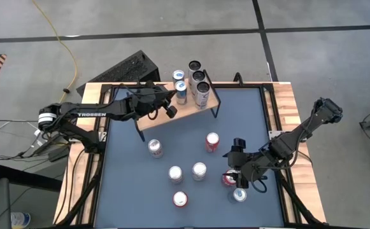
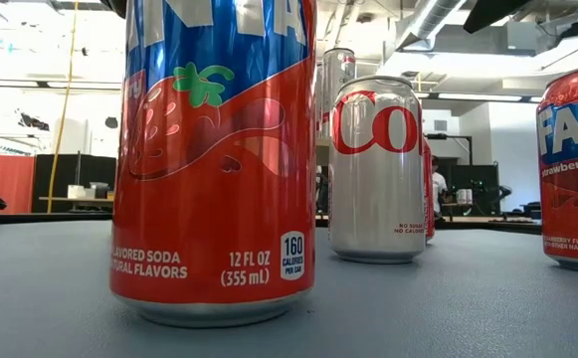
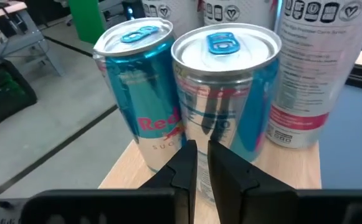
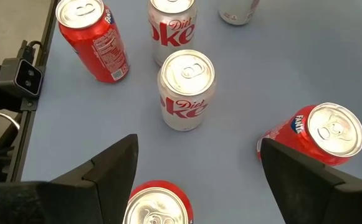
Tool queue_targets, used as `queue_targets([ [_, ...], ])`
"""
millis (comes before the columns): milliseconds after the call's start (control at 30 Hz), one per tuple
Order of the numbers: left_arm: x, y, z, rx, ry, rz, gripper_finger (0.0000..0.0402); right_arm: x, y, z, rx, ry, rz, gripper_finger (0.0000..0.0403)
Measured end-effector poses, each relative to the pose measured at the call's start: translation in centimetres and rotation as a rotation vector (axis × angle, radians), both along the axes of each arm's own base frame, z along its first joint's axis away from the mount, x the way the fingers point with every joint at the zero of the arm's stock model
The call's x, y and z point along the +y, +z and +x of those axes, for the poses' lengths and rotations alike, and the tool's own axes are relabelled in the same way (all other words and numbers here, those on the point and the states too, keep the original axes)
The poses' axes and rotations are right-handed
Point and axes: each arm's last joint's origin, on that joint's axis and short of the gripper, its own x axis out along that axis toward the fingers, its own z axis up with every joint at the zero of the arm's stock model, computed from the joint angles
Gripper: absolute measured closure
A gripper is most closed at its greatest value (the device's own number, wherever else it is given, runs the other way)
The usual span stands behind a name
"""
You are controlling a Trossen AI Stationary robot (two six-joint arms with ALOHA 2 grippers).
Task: Place canned beverage on shelf
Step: Put the top blue soda can on the shelf aligned with the other blue soda can, then put the blue soda can on the shelf aligned with the other blue soda cans
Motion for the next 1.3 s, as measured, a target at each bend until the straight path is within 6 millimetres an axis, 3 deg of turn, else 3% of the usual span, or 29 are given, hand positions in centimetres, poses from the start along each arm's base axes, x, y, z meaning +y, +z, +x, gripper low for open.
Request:
queue_targets([
  [300,0.3,0.0,-0.1,0.008,0.010,0.002,0.0372,0.0,0.0,0.0,0.000,0.000,0.000,0.0081],
  [467,-1.2,-0.1,-0.7,0.081,-0.045,-0.029,0.0372,0.0,0.0,0.0,0.000,0.000,0.001,0.0081],
  [633,-4.4,1.8,-3.3,0.077,-0.102,-0.091,0.0372,0.0,0.0,0.0,0.000,0.000,0.001,0.0081],
  [833,-9.0,4.0,-5.1,-0.062,-0.452,-0.290,0.0362,0.0,0.1,0.1,-0.007,-0.001,0.007,0.0081],
  [1100,-15.7,3.9,-3.5,-0.125,-0.747,-0.249,0.0281,0.3,0.1,-0.1,0.018,0.006,0.072,0.0081],
  [1300,-19.1,2.7,-0.9,-0.144,-0.791,-0.249,0.0223,1.7,-0.2,-1.6,0.089,0.047,0.136,0.0081],
])
